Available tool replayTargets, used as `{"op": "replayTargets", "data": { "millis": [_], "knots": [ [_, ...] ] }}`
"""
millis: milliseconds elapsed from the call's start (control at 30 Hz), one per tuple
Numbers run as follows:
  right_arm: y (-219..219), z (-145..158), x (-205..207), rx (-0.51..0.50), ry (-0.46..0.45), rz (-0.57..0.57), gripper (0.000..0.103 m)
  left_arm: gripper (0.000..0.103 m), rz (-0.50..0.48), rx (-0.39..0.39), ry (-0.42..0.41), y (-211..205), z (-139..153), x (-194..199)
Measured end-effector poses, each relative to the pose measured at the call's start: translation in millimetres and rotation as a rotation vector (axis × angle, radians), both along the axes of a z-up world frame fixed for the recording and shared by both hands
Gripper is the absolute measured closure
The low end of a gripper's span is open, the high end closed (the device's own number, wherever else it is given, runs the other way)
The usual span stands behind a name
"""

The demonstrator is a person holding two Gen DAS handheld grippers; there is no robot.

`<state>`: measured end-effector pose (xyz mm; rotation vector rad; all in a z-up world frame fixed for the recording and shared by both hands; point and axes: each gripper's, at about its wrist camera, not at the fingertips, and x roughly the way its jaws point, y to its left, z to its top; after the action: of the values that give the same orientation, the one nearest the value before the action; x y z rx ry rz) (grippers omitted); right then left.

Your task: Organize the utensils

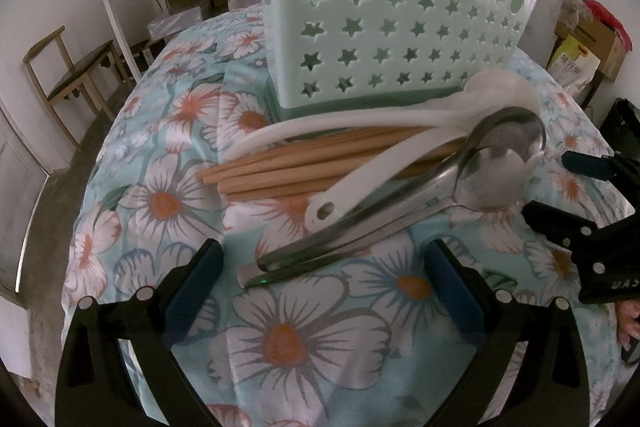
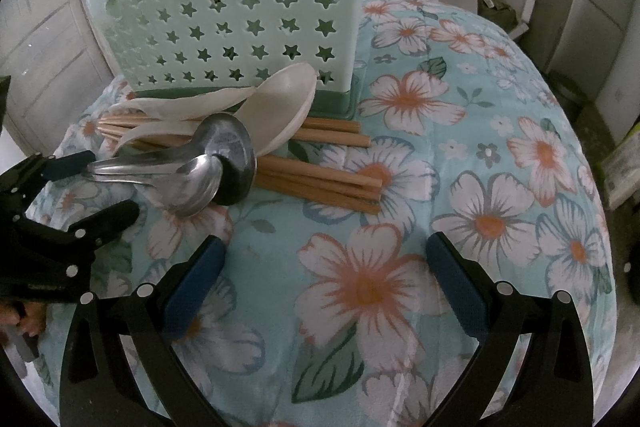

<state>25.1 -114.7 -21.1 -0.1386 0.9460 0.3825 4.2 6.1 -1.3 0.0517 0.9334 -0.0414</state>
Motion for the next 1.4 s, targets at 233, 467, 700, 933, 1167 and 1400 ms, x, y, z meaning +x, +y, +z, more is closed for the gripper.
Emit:
{"op": "replayTargets", "data": {
  "millis": [233,467,700,933,1167,1400],
  "knots": [
    [-15.7,4.9,2.8,0.142,0.009,0.008,0.006,0.004,-0.005,-0.016,-0.003,-3.4,1.8,-3.7],
    [-27.1,27.9,-1.2,0.265,-0.027,0.031,0.011,0.011,-0.040,-0.043,-0.021,2.6,6.0,-11.2],
    [-19.4,50.8,31.6,0.346,0.035,0.025,0.033,0.031,-0.027,-0.152,-0.056,27.8,14.1,-23.0],
    [-15.7,25.7,74.3,0.450,0.219,-0.046,0.078,0.042,-0.078,-0.134,-0.130,34.3,33.3,-44.2],
    [-11.6,24.9,76.0,0.441,0.198,-0.074,0.099,0.042,-0.253,-0.086,-0.227,17.2,61.6,-46.1],
    [-41.5,50.0,64.5,0.407,0.098,-0.171,0.099,0.055,-0.425,0.006,-0.270,-33.1,58.2,-7.9]
  ]
}}
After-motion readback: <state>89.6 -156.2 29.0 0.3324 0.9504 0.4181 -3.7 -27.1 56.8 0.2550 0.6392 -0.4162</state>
